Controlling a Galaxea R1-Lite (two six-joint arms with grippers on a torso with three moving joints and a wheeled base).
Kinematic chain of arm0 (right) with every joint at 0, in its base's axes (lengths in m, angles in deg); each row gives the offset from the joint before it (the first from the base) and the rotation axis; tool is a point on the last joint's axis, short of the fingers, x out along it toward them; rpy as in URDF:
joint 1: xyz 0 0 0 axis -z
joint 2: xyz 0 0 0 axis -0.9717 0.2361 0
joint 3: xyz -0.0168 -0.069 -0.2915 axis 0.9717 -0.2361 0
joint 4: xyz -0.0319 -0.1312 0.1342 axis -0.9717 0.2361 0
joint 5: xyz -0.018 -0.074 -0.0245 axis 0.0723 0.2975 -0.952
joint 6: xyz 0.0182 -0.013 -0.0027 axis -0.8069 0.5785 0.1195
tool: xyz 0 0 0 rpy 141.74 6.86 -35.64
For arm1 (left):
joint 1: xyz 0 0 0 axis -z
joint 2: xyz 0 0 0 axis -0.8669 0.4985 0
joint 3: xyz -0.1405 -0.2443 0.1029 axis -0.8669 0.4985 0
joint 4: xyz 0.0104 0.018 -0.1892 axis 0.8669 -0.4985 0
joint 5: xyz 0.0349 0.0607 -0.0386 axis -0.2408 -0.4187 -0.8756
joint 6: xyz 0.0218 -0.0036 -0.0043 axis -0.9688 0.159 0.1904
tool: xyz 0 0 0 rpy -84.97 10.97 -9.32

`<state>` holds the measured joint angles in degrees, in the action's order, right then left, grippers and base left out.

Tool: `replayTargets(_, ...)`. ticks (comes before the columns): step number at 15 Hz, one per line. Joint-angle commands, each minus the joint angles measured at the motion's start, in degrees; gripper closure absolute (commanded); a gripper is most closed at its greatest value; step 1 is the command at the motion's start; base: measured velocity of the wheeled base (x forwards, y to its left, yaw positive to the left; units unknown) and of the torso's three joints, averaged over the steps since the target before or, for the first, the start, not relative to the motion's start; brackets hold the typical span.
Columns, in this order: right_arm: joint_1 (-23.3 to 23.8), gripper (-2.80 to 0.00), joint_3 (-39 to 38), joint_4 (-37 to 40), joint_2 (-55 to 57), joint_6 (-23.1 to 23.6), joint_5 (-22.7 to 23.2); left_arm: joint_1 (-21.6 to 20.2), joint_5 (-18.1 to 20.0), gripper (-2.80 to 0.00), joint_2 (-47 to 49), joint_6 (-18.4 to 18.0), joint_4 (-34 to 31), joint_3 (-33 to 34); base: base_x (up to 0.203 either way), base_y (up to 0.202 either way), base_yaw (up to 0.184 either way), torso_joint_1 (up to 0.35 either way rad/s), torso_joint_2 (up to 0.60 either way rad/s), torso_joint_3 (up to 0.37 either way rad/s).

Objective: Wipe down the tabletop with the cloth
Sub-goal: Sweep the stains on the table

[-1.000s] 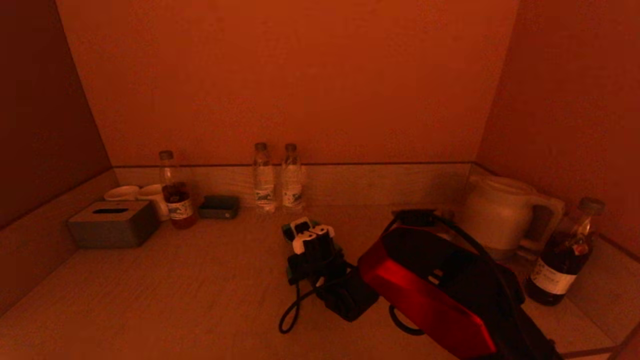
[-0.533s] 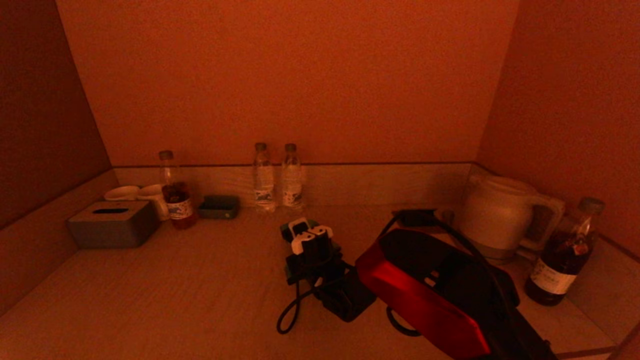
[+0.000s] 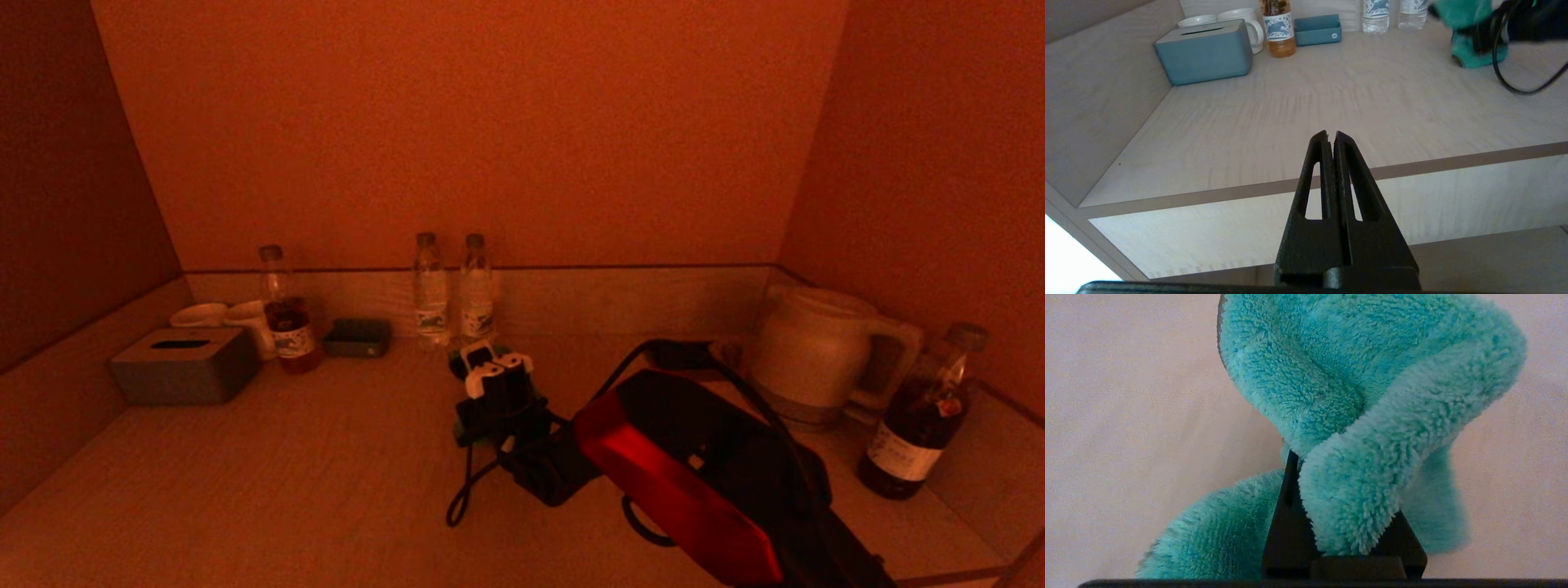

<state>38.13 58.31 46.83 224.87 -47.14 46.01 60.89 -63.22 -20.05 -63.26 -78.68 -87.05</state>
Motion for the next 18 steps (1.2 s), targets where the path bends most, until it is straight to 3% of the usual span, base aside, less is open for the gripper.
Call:
replayTargets(1, -0.9, 0.0, 2.2, 1.8, -4.0, 0.1, -3.2, 0.0, 0.0, 0.0, 0.0, 0.0, 0.0, 0.0, 0.0, 0.0, 0.0, 0.0, 0.0, 0.0)
replayTargets(8, -1.1, 0.0, -3.8, 5.5, -20.1, 0.0, -4.6, -0.1, 0.0, 0.0, 0.0, 0.0, 0.0, 0.0, 0.0, 0.0, 0.0, 0.0, 0.0, 0.0)
replayTargets(13, -1.0, 0.0, -5.0, 5.6, -21.0, -0.1, -4.8, 0.0, 0.0, 0.0, 0.0, 0.0, 0.0, 0.0, 0.0, 0.0, 0.0, 0.0, 0.0, 0.0)
replayTargets(16, -1.0, 0.0, -14.7, 5.2, -29.5, -0.3, -5.6, 0.0, 0.0, 0.0, 0.0, 0.0, 0.0, 0.0, 0.0, 0.0, 0.0, 0.0, 0.0, 0.0)
replayTargets(18, -0.9, 0.0, -15.9, 5.1, -30.6, -0.4, -5.9, 0.0, 0.0, 0.0, 0.0, 0.0, 0.0, 0.0, 0.0, 0.0, 0.0, 0.0, 0.0, 0.0)
